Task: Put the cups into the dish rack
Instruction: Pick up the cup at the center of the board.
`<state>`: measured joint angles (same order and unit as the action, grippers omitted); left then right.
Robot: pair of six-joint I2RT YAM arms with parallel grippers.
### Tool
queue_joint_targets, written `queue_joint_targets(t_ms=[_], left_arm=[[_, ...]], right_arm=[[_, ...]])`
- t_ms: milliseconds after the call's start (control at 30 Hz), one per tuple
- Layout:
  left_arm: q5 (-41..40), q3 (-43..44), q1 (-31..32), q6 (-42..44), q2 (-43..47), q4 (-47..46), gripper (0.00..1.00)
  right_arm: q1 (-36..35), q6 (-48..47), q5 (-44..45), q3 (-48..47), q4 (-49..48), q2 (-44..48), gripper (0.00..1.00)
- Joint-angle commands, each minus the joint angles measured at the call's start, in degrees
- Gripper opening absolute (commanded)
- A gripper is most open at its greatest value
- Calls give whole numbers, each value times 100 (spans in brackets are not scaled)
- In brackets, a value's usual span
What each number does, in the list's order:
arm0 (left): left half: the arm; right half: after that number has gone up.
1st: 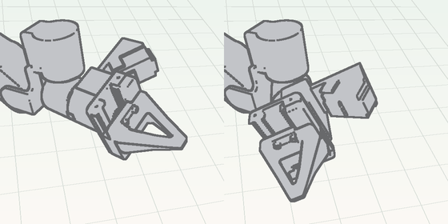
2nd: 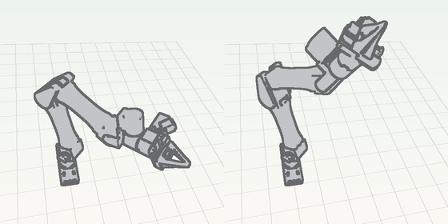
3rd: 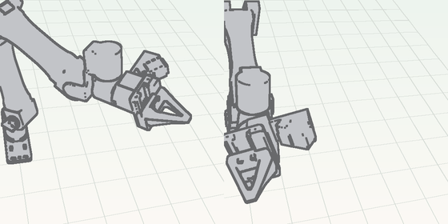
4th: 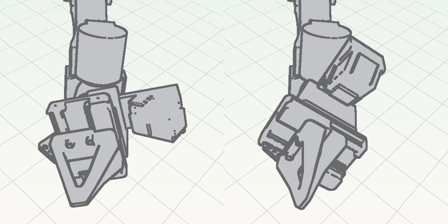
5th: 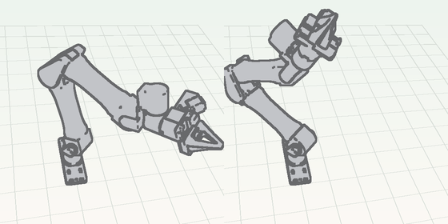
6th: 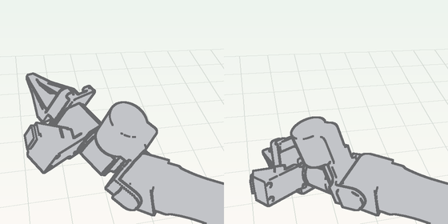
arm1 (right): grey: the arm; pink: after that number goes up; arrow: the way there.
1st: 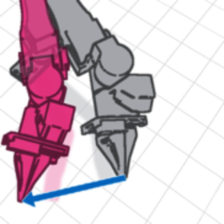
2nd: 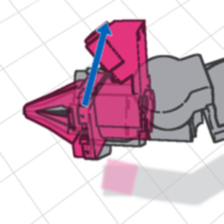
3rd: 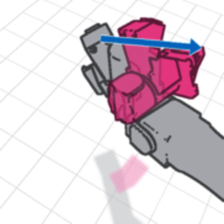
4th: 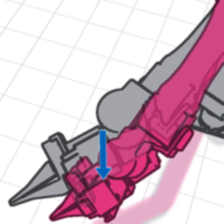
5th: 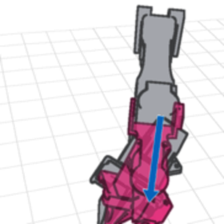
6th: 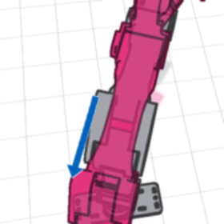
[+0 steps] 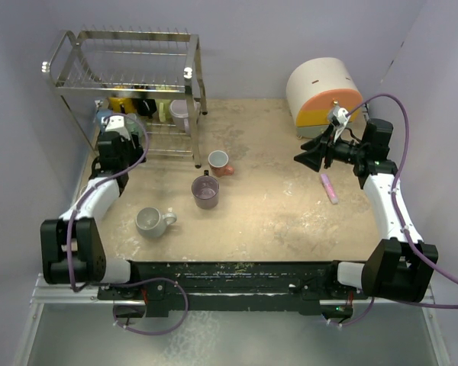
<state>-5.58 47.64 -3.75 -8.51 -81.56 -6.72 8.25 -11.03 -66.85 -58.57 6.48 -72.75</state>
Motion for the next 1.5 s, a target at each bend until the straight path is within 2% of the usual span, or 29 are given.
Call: queue_joint_targets(t_ms=[0,133,233,267,400,567,900,1000,1167,1300,1367,1467], left_arm=[[543,-264,-45,-581,1044,179,72],[597,-407,-47,-845,2121,778,84],[664,-422,-47,-1074,2855,1263,99],[746,-423,-47,-1159,3055,1417,100],[1747,-430,-47,-1480,3699,1851,99],[3211,-575,-47,-2134,3983,2020,99],[4024,-661,-44,-2681,4478,2482,100],[4127,-667,-42,-2681,4465,2657,100],[4344,-656,-38,-2747,4231,2839,98],[4322,-590,8,-2708,3950,2927,92],[4020,-473,203,-2624,3809,3006,90],[3029,-235,973,-2543,3497,3137,85]], right_arm=[[10,-109,15,-168,-72,107,57],[10,-128,-27,-147,-123,130,57],[10,-143,-107,-122,-160,138,57],[10,-159,-129,-121,-171,145,57],[10,-233,-216,-71,-220,197,57],[10,-325,-427,9,-294,257,57],[10,-655,-610,-103,-90,204,59],[3,-1011,-594,-333,373,108,59],[1,-2494,-578,-970,2170,-244,59],[0,-3778,-573,-1338,3560,-548,59],[-5,-4249,-619,-1416,4019,-689,59],[-8,-4667,-739,-1447,4448,-879,58]])
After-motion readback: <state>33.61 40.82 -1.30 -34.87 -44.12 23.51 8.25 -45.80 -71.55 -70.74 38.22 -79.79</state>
